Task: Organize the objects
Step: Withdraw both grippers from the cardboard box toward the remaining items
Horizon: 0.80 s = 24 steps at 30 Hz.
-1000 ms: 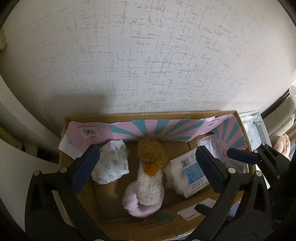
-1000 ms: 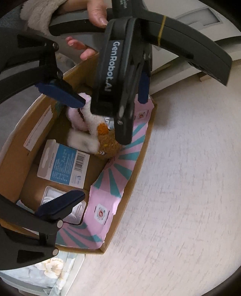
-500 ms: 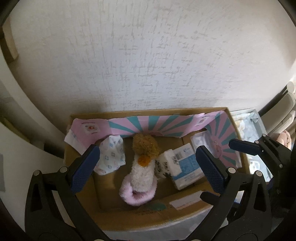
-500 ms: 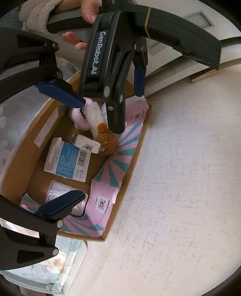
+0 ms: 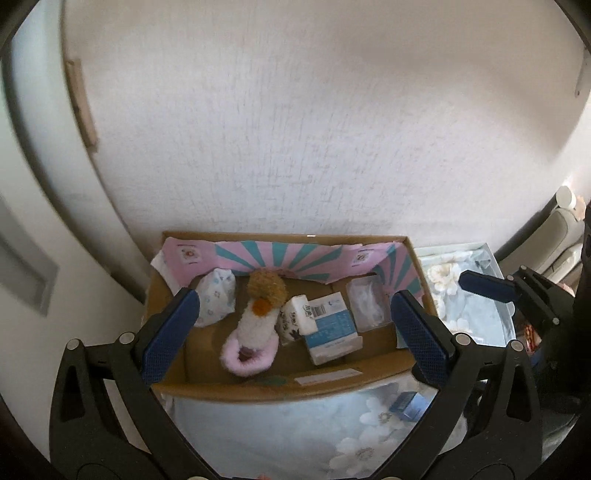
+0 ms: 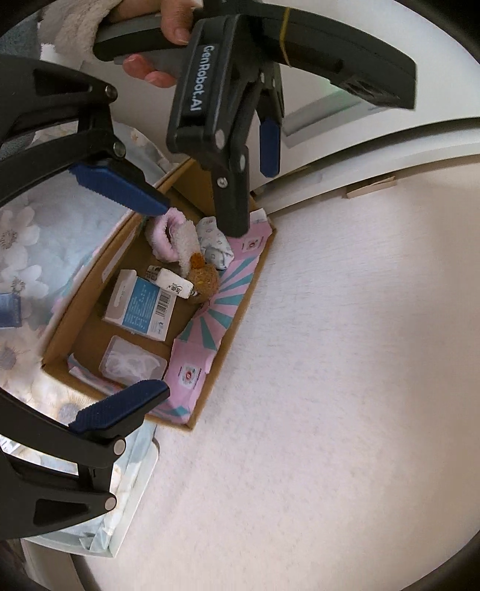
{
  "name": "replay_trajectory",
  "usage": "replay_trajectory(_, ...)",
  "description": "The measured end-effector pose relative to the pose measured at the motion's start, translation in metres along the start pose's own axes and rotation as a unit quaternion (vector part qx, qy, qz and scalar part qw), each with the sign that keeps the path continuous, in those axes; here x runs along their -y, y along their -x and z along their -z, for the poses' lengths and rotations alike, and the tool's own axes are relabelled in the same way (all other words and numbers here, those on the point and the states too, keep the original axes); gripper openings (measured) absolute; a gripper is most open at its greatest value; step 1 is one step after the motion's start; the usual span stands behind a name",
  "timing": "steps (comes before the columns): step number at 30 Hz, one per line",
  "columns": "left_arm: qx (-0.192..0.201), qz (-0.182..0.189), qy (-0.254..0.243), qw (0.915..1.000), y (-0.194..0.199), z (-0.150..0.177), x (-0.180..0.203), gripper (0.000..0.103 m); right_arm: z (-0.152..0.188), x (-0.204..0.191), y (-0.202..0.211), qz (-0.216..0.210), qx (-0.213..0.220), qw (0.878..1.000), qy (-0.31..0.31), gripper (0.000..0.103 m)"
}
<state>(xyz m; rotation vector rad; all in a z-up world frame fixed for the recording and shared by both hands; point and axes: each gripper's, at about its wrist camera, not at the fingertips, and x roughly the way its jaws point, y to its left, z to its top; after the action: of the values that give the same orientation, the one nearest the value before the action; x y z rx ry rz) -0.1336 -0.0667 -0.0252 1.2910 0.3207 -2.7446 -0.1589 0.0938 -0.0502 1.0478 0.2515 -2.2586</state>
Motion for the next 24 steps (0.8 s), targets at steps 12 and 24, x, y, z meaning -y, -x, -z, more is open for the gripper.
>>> replay_trajectory(12,0.074,-0.021,0.001,0.997,0.076,0.027,0.037,0.103,0.017,0.021,0.068,0.005,0.036,0.999,0.006,0.088)
replay_trajectory(24,0.089,-0.018,-0.006,0.9959,0.104,0.065,0.083,0.103,0.05,0.05,0.113,0.027,0.044,0.999,0.006,0.088)
